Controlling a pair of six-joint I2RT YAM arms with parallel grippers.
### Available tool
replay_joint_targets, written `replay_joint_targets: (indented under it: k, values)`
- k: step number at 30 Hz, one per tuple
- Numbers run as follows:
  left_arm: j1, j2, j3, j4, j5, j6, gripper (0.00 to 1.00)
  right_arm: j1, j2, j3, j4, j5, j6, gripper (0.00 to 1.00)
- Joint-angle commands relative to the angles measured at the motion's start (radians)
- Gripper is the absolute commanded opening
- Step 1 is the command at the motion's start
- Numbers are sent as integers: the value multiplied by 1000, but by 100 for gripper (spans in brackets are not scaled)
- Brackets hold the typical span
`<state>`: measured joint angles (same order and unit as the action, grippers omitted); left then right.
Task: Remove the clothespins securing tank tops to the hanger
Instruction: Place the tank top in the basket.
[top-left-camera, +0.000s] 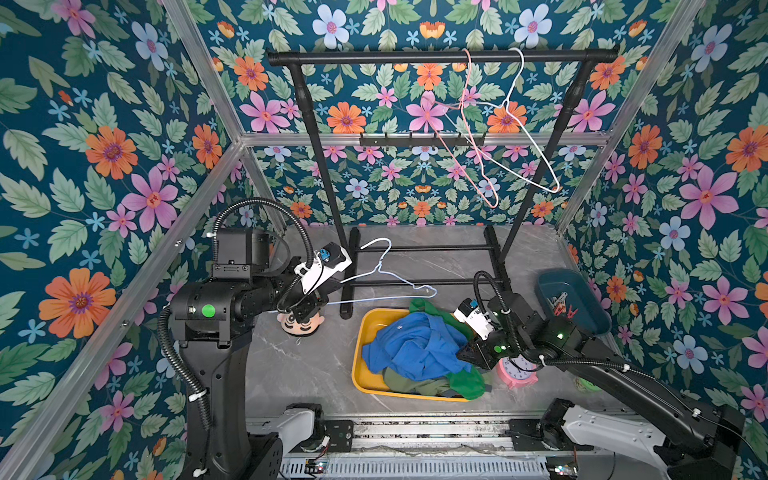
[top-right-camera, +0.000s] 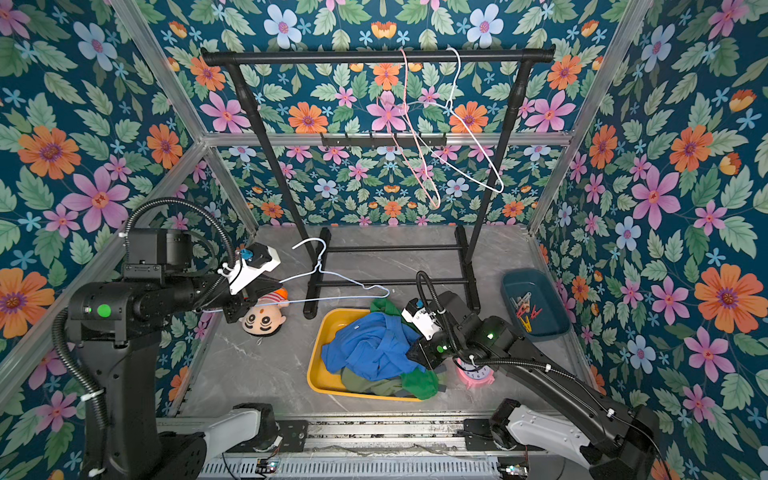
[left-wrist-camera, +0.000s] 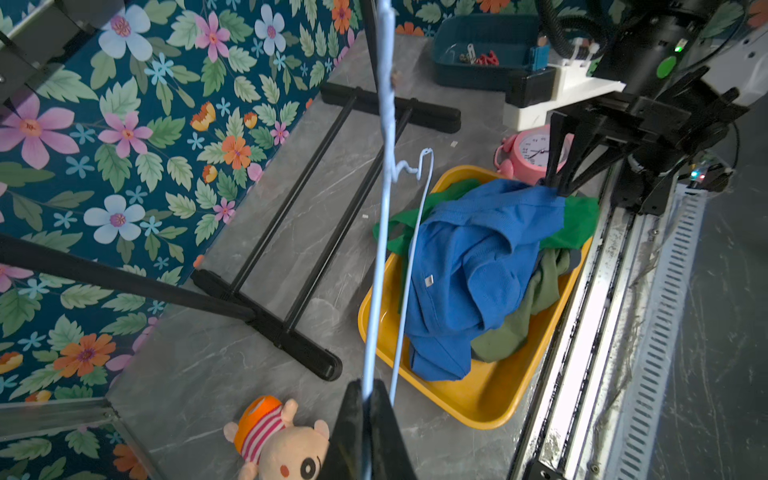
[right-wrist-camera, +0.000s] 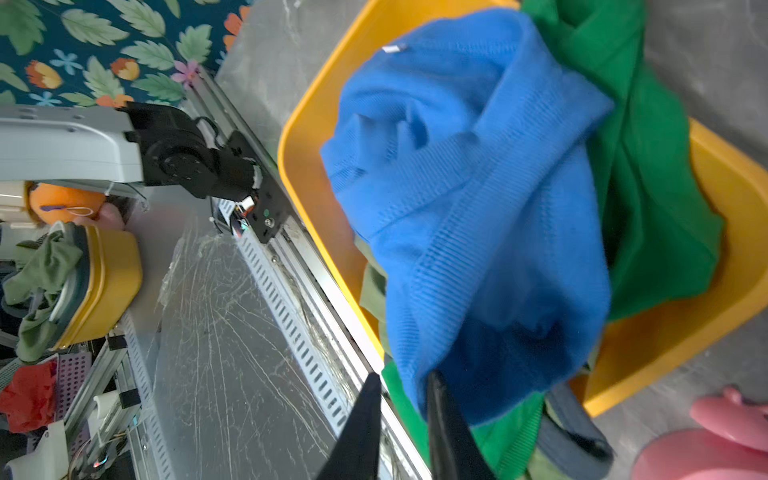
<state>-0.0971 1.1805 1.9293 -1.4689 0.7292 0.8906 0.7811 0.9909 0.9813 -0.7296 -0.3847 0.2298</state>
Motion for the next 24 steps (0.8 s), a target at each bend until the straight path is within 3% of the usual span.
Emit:
replay_joint_targets:
  k: [1,5,11,18,24]
  values:
    - [0,21,31,-15,125,-16,0,-15,-45,53,89,105,-36,26]
    - [0,40,58,-15,173,-26,0,-56,-77,129,113,181,-76,28]
    - [-1,44,78,-15,243,-42,0,-152,-45,220,138,122,-127,28]
    - [-1,39,112,-15,308,-62,0,-341,-54,241,199,-229,-51,27]
    - [-1,53,137,-15,352,-71,0,-356,-62,235,219,-379,-22,27]
